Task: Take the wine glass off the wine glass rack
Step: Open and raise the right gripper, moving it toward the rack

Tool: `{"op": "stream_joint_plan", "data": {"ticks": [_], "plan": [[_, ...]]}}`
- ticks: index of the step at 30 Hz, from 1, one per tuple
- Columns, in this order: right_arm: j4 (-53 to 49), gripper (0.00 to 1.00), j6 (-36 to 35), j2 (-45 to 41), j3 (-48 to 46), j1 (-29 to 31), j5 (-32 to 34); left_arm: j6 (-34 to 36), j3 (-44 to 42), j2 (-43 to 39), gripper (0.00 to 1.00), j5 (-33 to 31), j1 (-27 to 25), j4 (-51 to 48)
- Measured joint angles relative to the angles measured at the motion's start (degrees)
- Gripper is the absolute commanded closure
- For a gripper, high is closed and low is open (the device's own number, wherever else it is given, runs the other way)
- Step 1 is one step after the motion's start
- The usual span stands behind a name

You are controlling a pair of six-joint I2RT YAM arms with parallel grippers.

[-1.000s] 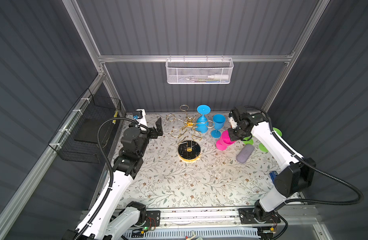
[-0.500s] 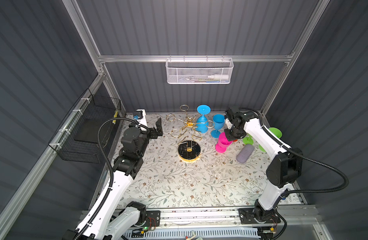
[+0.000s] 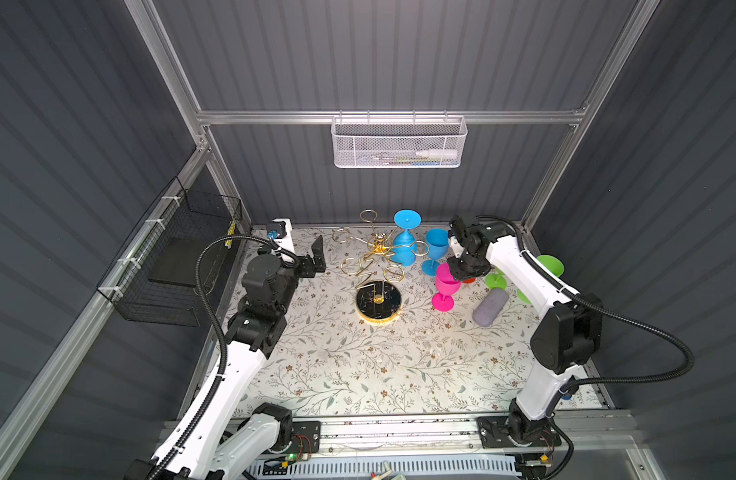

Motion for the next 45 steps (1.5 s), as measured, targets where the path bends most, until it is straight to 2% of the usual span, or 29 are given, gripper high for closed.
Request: {"op": "stream_joint_plan", "data": {"ticks": [6,10,14,20,23,27,45], "plan": [[1.6,0.47,0.6,-4.8,0.0,-0.5,-2.3,0.0,0.0,0.0,0.00,0.0,0.0,0.0],[4.4,0.42,1.9,-11.0,-0.6,-1.7,-6.2,0.0,0.0,0.0,0.00,0.0,0.0,0.0],[11.0,0.39,5.1,-19.0,-4.6,-3.7,-14.0,0.0,0.0,0.0,0.00,0.0,0.0,0.0],[28.4,0.34,15.3,-27.5,-14.8,-4.8,-29.2,0.0,0.0,-0.1,0.00,0.0,0.0,0.0],[35.7,0.35,19.9,-26.5,-16.2,-4.7,-34.2,0.0,0.0,-0.1,0.00,0.0,0.0,0.0],[41.4,0.35,24.0,-22.6,-15.6,-4.7,-37.2,0.0,0.0,-0.6,0.00,0.0,0.0,-0.1],[47.6,0.44,30.7,-8.1,-6.4,-2.9,-42.2,0.0,0.0,-1.9,0.00,0.5,0.0,-1.4]]}}
